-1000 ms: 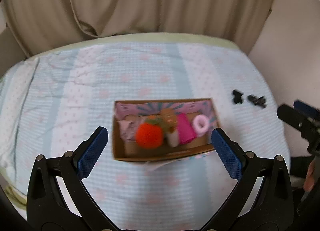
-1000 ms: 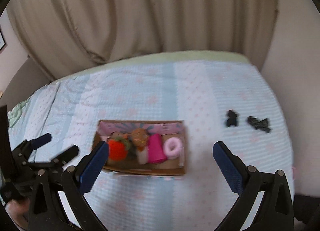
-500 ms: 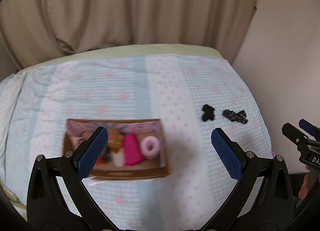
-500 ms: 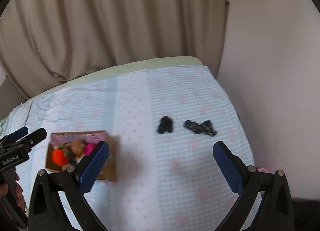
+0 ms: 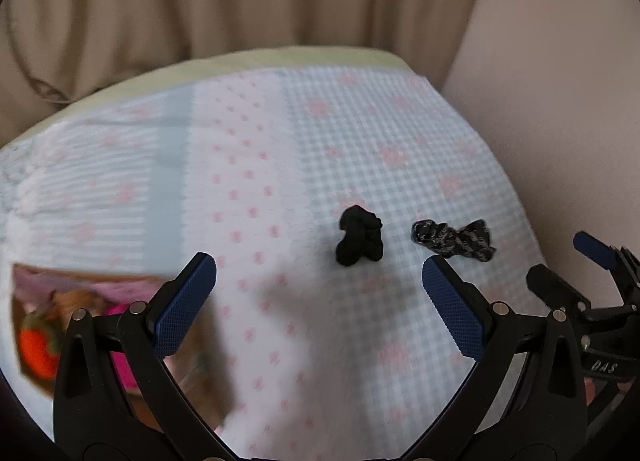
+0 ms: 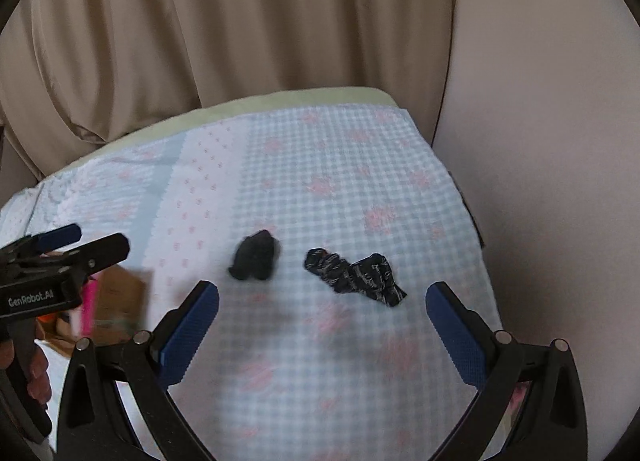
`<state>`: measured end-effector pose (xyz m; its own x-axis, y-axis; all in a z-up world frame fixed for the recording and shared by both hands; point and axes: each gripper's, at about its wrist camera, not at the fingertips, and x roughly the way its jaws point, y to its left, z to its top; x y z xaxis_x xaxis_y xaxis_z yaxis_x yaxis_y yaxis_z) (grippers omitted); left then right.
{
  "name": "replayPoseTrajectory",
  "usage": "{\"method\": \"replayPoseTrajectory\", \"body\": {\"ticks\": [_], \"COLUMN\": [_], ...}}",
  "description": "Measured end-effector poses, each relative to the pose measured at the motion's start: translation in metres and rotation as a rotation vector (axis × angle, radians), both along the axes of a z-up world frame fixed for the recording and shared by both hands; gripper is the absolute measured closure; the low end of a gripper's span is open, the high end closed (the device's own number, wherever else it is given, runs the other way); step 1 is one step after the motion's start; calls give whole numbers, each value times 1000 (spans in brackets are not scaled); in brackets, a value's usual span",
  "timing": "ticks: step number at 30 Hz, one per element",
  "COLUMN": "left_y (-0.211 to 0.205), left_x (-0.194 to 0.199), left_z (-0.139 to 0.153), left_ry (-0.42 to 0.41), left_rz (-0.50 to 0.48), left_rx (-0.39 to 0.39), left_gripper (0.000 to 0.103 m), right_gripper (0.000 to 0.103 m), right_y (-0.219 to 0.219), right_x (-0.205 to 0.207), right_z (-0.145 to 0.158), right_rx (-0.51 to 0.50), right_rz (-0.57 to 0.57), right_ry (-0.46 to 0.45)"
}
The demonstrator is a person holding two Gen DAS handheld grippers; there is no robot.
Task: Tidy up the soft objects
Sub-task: 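Lift both grippers out of the box and move toward the black socks, then grasp the plain black sock with the left gripper while the right gripper grasps the patterned black sock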
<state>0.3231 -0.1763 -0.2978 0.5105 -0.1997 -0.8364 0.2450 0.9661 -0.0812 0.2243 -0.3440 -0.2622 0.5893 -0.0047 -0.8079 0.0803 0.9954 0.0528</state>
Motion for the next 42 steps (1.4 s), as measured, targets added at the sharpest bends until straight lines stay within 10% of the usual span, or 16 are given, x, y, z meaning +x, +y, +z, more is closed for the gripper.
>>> {"method": "replayPoseTrajectory", "body": {"ticks": [13, 20, 30, 42], "left_y": [-65, -83, -85, -74], "left_x": [55, 76, 79, 72], "left_z": [-137, -169, -170, -140], "left_ry": [46, 54, 24, 16], "left_rz": [-76, -95, -106, -81], "left_rx": [-1, 22, 39, -7], "left_gripper": [3, 29, 77, 82], "right_gripper": [1, 26, 47, 53], "right_y": [-26, -29, -33, -38], "right_x": [49, 70, 80, 74], "right_z": [-127, -153, -154, -123], "right_rx": [-47, -58, -7, 51], "right_rz": [113, 117, 97, 45], "right_ry": [12, 5, -9, -38]}}
